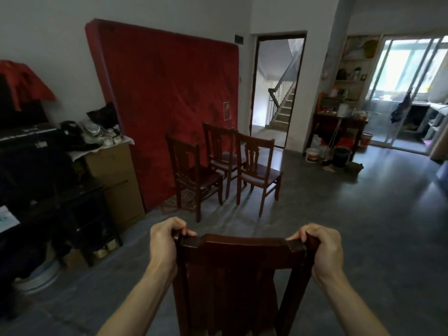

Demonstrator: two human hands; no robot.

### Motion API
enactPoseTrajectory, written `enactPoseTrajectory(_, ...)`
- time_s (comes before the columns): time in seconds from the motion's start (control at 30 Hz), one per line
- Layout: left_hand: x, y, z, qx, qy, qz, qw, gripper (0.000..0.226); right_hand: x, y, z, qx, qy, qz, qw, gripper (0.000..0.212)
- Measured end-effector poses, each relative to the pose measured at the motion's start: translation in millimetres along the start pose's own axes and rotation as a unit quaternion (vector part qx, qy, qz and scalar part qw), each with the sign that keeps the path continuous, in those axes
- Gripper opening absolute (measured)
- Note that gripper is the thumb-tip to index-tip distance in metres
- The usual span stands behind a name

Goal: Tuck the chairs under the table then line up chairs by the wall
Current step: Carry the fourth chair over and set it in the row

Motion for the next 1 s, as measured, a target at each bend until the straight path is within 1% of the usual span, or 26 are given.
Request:
enactPoseTrajectory(0.07, -55, -18, -14, -0.009, -0.004, -0.005, 1.000, 0.041, -49, -21, -37, -0.007, -0.007, -0.002, 1.000, 0.030)
enactPoseTrajectory(0.1, -83, -23, -19, -0.012, -0.005, -0.008, 1.000, 0.040, -71, -32, -55, -0.009, -0.012, 0.000, 1.000, 0.029)
enactPoseTrajectory(0.2, -162, -38, -36, -0.020, -0.003, -0.013, 1.000, 0.029, -138, -65, -96, -0.022, -0.015, -0.004, 1.000, 0.028)
enactPoseTrajectory(0.27, -218, -47, -45, -0.018, -0.003, -0.004, 1.000, 0.029, -179, -85, -125, -0.021, -0.010, -0.001, 1.000, 0.027)
enactPoseTrajectory(0.33, -273, -56, -52, -0.021, -0.008, 0.005, 1.000, 0.037, -214, -104, -154, -0.011, -0.007, 0.000, 1.000, 0.028)
enactPoseTrajectory(0.4, -333, -65, -56, -0.020, -0.013, 0.022, 0.999, 0.040, -251, -120, -188, -0.002, 0.002, -0.010, 1.000, 0.030)
enactPoseTrajectory(0.47, -392, -72, -58, -0.018, -0.007, 0.039, 0.999, 0.038, -285, -137, -221, 0.012, 0.005, -0.022, 1.000, 0.030)
enactPoseTrajectory(0.53, -452, -80, -61, -0.019, -0.001, 0.063, 0.998, 0.030, -317, -155, -253, 0.040, 0.018, -0.032, 0.999, 0.029)
enactPoseTrajectory(0.63, -537, -98, -68, -0.038, 0.023, 0.087, 0.995, 0.022, -361, -174, -297, 0.069, 0.022, -0.071, 0.995, 0.027)
enactPoseTrajectory(0.7, -598, -119, -69, -0.043, 0.039, 0.109, 0.992, 0.022, -393, -181, -326, 0.087, 0.030, -0.100, 0.991, 0.026)
enactPoseTrajectory(0.77, -639, -139, -70, -0.067, 0.048, 0.132, 0.988, 0.025, -414, -185, -343, 0.094, 0.019, -0.117, 0.988, 0.025)
enactPoseTrajectory(0.83, -686, -163, -69, -0.079, 0.055, 0.162, 0.982, 0.029, -441, -188, -366, 0.110, 0.033, -0.148, 0.982, 0.025)
enactPoseTrajectory(1.0, -790, -206, -55, -0.113, 0.066, 0.187, 0.974, 0.024, -501, -194, -427, 0.121, 0.022, -0.182, 0.976, 0.025)
Point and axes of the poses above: each hand's wrist, its own x-axis away from the middle knuckle, its own y-axis out of the back of the hand, z = x × y, the point moved 2 cm from there along -x, towards the middle knuckle, and after that the axes turned 11 degrees about y, right-handed, at the moved point
